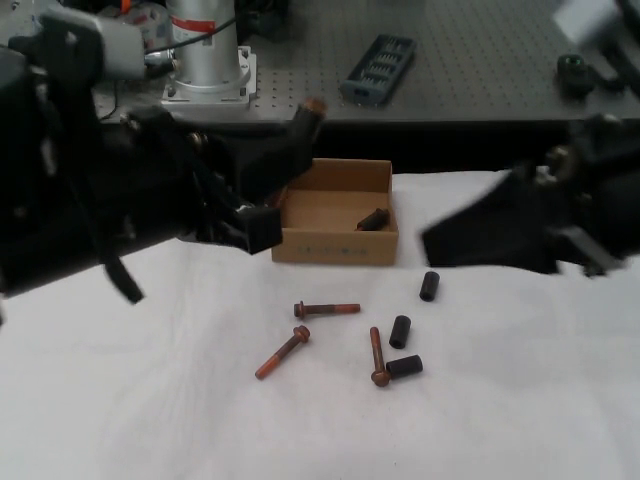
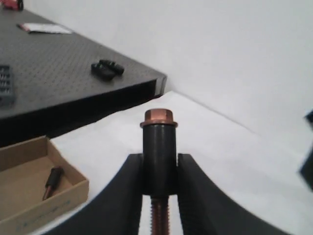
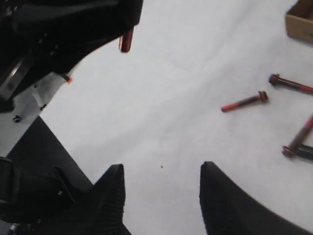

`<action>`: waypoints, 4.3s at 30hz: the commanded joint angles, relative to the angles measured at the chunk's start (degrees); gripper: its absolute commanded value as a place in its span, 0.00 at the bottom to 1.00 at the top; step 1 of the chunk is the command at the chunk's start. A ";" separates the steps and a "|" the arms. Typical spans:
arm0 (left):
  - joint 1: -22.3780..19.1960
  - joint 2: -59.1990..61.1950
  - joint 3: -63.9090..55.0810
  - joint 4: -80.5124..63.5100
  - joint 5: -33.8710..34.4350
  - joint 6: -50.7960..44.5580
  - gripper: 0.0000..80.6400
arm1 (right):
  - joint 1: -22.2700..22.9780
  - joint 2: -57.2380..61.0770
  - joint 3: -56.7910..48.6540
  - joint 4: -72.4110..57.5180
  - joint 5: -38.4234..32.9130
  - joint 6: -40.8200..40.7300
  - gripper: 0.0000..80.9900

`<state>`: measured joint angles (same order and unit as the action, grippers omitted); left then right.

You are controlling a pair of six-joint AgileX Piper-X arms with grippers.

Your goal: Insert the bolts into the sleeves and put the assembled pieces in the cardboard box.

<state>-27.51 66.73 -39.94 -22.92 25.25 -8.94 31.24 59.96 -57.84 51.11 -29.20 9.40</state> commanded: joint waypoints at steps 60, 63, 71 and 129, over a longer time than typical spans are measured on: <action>5.94 54.26 -60.25 45.93 4.86 13.83 0.01 | -6.57 -2.31 -0.24 6.07 0.79 -5.64 0.04; 5.94 51.11 -60.03 55.91 4.61 17.92 0.01 | -6.57 -2.31 -0.24 7.66 0.79 -5.64 0.04; 5.79 36.95 -45.18 66.07 5.03 19.64 0.01 | -6.57 -2.31 -0.24 9.49 0.79 -5.64 0.04; 5.79 -11.32 -7.98 55.35 2.34 18.43 0.01 | -6.41 56.50 -29.94 -3.63 15.35 23.61 0.36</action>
<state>-21.63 55.83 -47.87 32.84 28.07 9.27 25.08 116.70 -87.23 46.74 -13.81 32.83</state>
